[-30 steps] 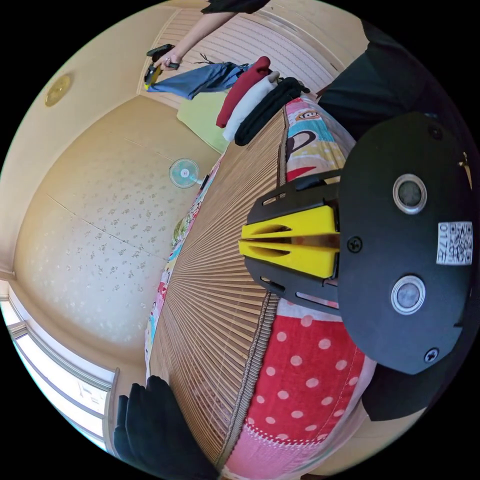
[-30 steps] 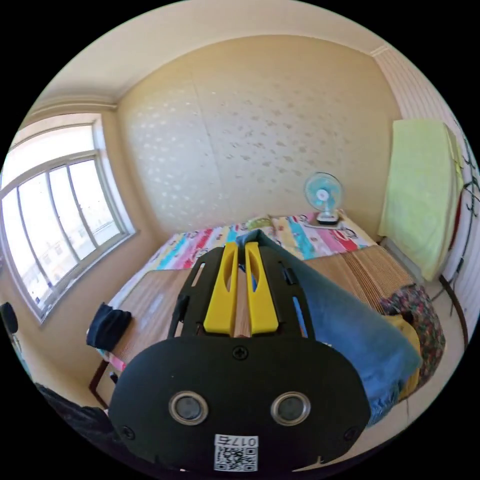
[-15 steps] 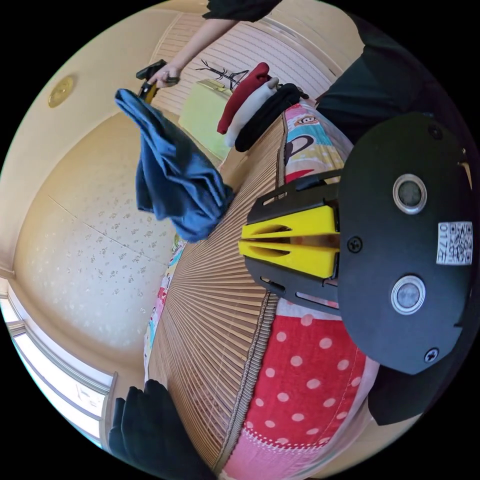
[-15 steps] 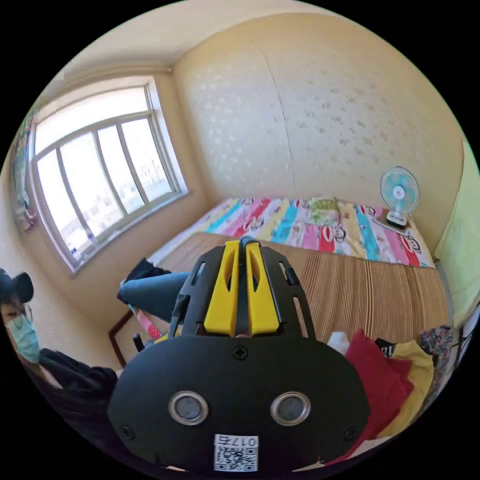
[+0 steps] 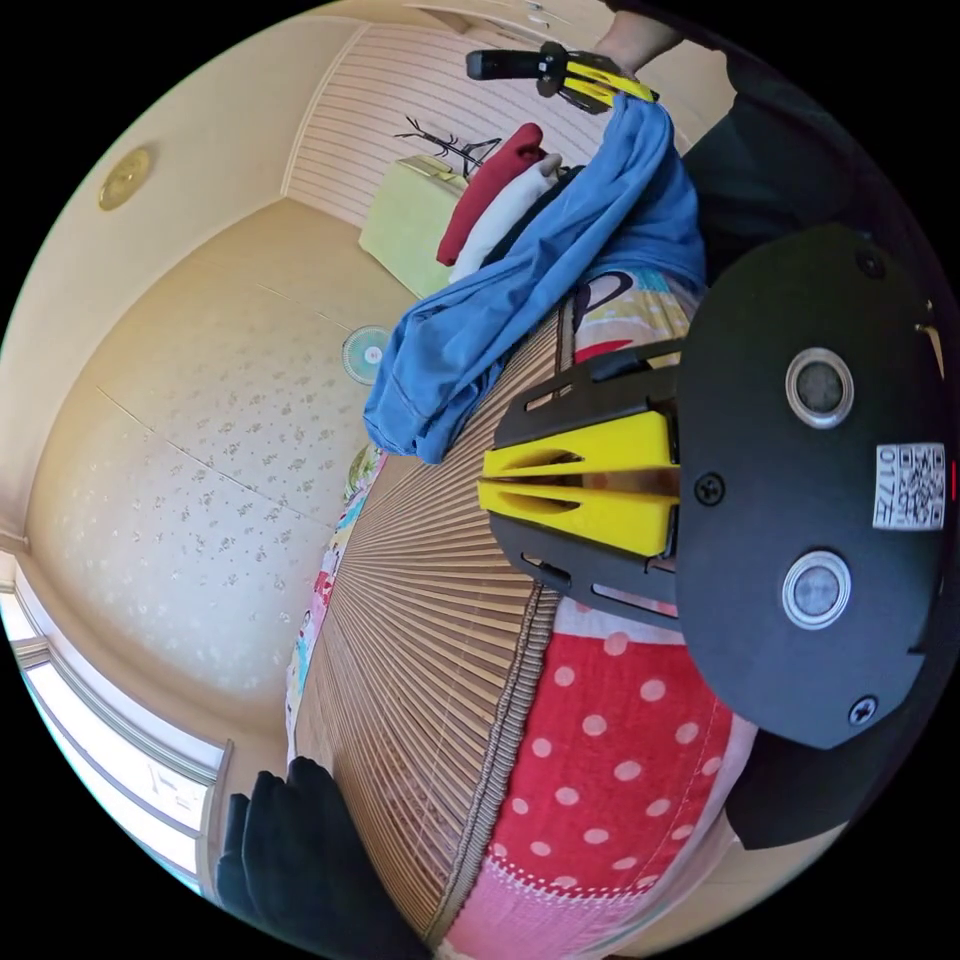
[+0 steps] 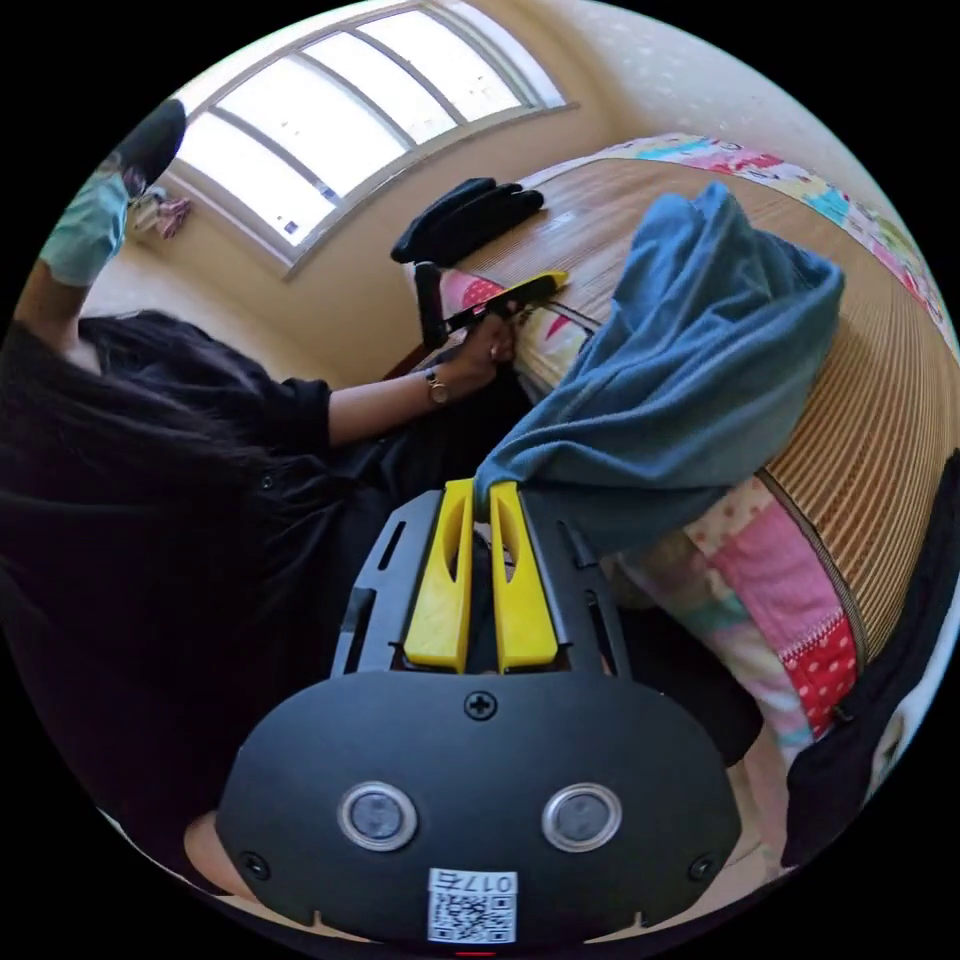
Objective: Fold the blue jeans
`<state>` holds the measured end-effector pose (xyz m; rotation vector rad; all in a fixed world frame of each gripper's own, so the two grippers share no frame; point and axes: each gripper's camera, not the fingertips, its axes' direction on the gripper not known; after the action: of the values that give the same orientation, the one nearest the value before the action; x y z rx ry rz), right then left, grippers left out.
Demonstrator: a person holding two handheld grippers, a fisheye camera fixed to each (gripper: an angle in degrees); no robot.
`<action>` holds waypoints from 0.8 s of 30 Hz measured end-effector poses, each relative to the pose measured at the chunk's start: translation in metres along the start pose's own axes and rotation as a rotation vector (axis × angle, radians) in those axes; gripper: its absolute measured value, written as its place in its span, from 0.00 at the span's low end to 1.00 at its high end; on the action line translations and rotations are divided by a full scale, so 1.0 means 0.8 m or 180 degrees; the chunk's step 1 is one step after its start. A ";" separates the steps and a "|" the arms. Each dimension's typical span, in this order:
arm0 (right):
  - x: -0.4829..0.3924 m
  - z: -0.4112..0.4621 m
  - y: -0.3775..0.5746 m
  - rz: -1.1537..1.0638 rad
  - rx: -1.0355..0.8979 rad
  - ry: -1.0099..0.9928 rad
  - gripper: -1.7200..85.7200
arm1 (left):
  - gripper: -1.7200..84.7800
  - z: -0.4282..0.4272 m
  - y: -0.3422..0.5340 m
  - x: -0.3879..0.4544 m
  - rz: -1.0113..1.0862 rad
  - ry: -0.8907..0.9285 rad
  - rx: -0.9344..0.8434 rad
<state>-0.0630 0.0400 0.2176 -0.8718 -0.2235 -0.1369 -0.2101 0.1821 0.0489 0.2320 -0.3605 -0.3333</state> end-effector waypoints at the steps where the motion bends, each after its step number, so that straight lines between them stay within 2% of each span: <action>1: -0.013 -0.007 -0.009 -0.0170 -0.0101 0.0104 0.06 | 0.01 0.001 0.000 0.001 -0.0002 0.0004 0.0000; 5: -0.014 -0.049 -0.047 -0.0500 -0.0125 0.0479 0.06 | 0.01 0.004 -0.004 0.004 -0.0013 0.0089 -0.0003; 8: 0.017 -0.100 -0.088 -0.0408 0.0284 0.0742 0.06 | 0.01 0.007 -0.006 0.006 -0.0025 0.0196 -0.0004; 10: 0.063 -0.141 -0.119 0.0151 0.0960 0.0785 0.11 | 0.01 0.008 -0.007 0.009 -0.0017 0.0237 -0.0003; 12: 0.107 -0.148 -0.137 0.0550 0.1316 0.0748 0.14 | 0.01 0.011 -0.009 0.015 -0.0002 0.0267 -0.0002; 14: 0.154 -0.129 -0.157 0.0899 0.1373 0.0729 0.14 | 0.01 0.013 -0.010 0.018 0.0002 0.0300 -0.0005; 17: 0.209 -0.066 -0.184 0.1341 0.1127 0.0673 0.08 | 0.01 0.016 -0.014 0.022 -0.0019 0.0410 -0.0013; 20: 0.151 -0.016 -0.193 0.0691 0.1307 0.0404 0.06 | 0.01 0.019 -0.017 0.028 -0.0035 0.0466 -0.0009; 22: 0.076 0.025 -0.197 -0.0031 0.0934 0.0673 0.06 | 0.01 0.021 -0.020 0.035 -0.0025 0.0455 -0.0009; 24: 0.060 0.057 -0.196 -0.0120 0.0386 0.0580 0.06 | 0.01 0.023 -0.023 0.042 -0.0026 0.0467 -0.0008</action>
<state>-0.0558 -0.0260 0.3740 -0.7300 -0.0769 -0.2347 -0.1927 0.1498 0.0709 0.2540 -0.2146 -0.3228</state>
